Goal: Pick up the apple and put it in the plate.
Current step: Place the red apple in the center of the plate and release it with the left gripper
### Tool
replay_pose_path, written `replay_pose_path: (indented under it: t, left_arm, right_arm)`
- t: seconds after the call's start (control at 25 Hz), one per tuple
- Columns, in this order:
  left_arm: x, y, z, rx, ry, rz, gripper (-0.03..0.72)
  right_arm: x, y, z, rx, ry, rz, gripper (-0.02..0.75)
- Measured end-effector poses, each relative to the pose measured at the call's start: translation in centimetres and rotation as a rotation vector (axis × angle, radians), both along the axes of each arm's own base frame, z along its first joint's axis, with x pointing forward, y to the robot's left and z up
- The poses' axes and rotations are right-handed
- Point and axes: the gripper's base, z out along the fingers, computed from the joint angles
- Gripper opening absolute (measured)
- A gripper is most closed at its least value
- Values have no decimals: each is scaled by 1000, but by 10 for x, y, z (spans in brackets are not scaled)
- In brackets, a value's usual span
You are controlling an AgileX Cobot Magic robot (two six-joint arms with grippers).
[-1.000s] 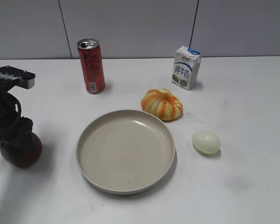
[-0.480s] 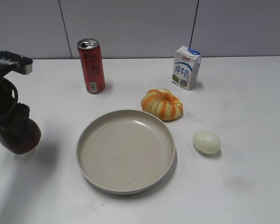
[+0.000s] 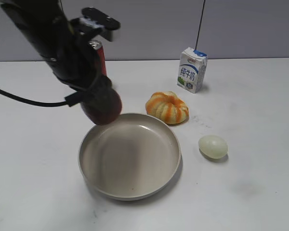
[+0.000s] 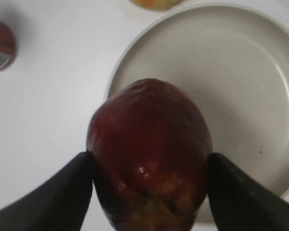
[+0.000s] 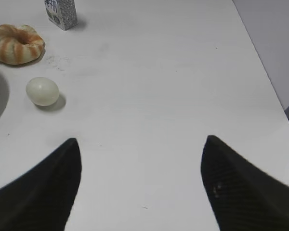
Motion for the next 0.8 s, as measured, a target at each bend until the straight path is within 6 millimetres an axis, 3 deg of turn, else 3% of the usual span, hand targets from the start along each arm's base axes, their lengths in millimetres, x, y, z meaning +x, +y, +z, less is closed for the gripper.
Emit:
replay_pose_path:
  t: [0.2, 0.44, 0.64, 0.8]
  left_arm:
    - [-10, -40, -37, 48, 58, -91, 540]
    - [-10, -49, -76, 115, 133, -108, 540]
    - [-9, -51, -76, 113, 131, -108, 543]
    - [-10, -50, -76, 119, 140, -110, 661]
  right_arm:
    - [0, 0, 0, 0, 0, 0, 585]
    - [0, 0, 0, 0, 0, 0, 585]
    - [0, 0, 0, 0, 0, 0, 585]
    - [0, 0, 0, 0, 0, 0, 585]
